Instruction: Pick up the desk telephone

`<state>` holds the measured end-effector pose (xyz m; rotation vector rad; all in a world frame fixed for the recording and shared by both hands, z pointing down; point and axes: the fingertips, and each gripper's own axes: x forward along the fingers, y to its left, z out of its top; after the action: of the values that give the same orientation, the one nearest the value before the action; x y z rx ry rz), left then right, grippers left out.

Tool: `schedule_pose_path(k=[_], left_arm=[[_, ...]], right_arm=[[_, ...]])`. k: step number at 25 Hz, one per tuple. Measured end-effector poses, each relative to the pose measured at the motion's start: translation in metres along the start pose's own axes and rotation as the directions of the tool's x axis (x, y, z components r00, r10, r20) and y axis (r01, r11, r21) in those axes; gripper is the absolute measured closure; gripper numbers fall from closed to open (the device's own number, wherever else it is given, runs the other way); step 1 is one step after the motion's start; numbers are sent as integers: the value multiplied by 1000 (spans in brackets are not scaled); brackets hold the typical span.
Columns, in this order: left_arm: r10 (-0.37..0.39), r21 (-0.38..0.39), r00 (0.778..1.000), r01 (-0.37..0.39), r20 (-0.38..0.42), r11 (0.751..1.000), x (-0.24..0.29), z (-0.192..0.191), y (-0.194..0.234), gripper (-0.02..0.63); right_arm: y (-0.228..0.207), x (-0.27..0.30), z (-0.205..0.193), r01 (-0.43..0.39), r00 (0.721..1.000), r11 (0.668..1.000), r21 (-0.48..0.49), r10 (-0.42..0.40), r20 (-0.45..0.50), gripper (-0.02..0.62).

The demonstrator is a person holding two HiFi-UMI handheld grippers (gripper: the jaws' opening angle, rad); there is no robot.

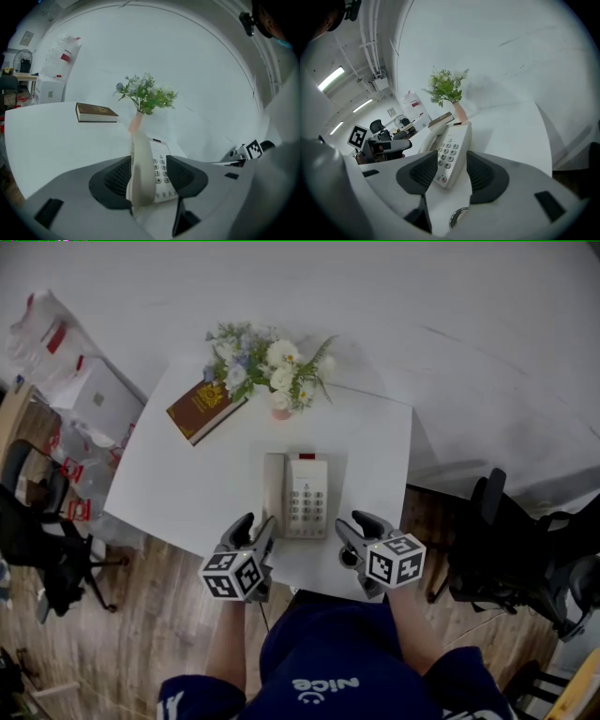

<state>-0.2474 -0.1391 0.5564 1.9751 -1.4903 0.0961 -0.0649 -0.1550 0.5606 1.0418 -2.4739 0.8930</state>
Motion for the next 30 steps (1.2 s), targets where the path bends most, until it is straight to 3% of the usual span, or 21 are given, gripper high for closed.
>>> schedule_pose_path(k=[6, 10, 13, 16, 23, 28, 30], left_arm=[[-70, -133, 992, 56, -103, 989, 26, 7, 28, 298], [-175, -246, 974, 135, -147, 960, 51, 8, 36, 281], [-280, -331, 937, 201, -210, 922, 66, 1, 36, 273], [-347, -362, 899, 240, -268, 901, 75, -6, 37, 265], [-489, -495, 821, 308, -293, 813, 85, -15, 38, 258], [-596, -519, 745, 396, -302, 758, 91, -13, 30, 249], [-616, -512, 721, 417, -316, 751, 92, -14, 27, 247]], right_arm=[[-13, 23, 13, -36, 999, 992, 124, 35, 9, 370], [-20, 42, 18, -63, 998, 982, 180, 66, -10, 368], [-22, 55, 16, -53, 997, 984, 168, 62, -52, 368], [-24, 66, 11, -50, 994, 982, 182, 66, -85, 368], [-30, 87, 5, -61, 983, 957, 282, 106, -148, 368], [-33, 100, 0, -54, 975, 939, 339, 123, -185, 368], [-35, 103, -3, -51, 972, 929, 367, 131, -195, 365]])
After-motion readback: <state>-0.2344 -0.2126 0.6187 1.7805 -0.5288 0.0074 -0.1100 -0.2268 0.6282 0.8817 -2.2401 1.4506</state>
